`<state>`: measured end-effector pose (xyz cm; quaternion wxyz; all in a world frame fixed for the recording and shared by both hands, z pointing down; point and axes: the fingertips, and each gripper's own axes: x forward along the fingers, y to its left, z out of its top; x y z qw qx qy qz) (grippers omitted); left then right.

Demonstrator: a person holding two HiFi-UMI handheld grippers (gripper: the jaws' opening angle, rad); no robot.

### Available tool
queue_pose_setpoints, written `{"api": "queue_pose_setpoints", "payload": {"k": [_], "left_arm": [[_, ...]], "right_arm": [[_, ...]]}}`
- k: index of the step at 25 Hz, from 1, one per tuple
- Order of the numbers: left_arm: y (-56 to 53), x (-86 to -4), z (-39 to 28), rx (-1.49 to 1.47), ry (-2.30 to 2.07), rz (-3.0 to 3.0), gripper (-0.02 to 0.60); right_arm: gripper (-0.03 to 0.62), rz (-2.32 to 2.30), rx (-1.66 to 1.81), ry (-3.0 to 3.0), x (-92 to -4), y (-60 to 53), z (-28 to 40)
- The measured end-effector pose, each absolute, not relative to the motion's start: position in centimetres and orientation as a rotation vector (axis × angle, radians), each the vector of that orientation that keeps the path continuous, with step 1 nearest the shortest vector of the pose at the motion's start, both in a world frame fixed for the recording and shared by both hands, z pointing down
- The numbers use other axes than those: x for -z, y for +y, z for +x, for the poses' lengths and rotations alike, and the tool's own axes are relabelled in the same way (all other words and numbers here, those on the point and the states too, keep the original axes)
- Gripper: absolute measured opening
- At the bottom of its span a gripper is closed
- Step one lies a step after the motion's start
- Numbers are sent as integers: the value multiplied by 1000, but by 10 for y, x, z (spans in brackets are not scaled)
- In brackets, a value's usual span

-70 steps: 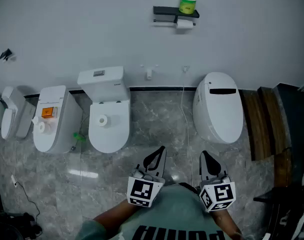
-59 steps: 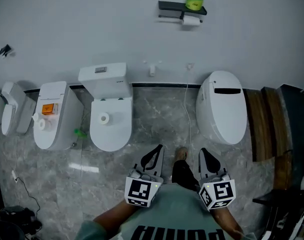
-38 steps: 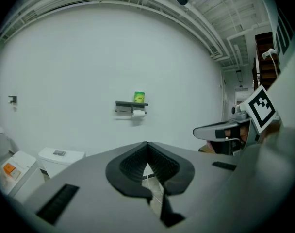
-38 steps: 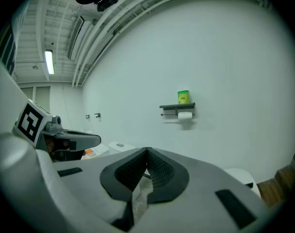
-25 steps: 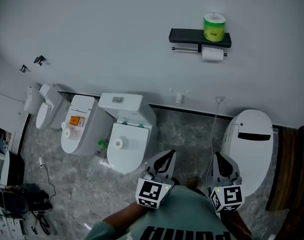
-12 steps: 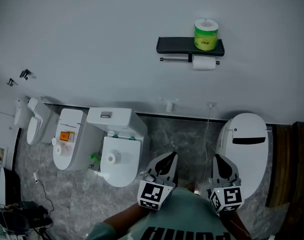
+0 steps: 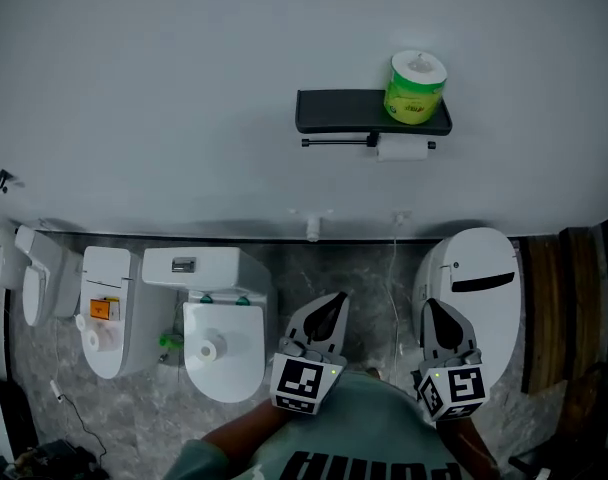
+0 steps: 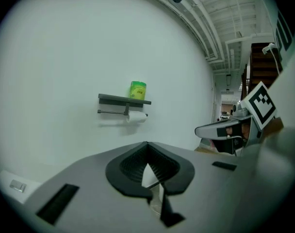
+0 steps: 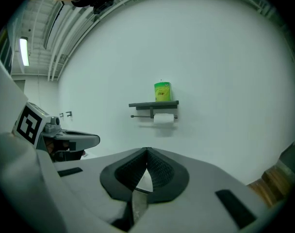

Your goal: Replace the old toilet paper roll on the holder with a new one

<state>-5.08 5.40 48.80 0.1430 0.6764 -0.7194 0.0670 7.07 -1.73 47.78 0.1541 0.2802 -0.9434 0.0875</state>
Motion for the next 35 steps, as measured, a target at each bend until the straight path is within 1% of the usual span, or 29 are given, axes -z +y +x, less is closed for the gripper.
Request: {"api": "queue_pose_setpoints", "payload": {"k": [7, 14, 25, 35], "left_arm": [[32, -479, -99, -137, -2031, 2033, 5], [20, -487, -133, -164, -1986, 2078, 5], [17, -494, -158, -166, -2026, 2015, 5], [-32, -482, -178, -222, -2097, 1975, 5]], "right_arm": [[0, 906, -228, -2667, -467, -29, 31], [1, 946, -196, -2643, -464, -36, 0], [0, 893, -242, -2660, -473, -58, -29], [0, 849, -356, -2719, -473, -120, -51]]}}
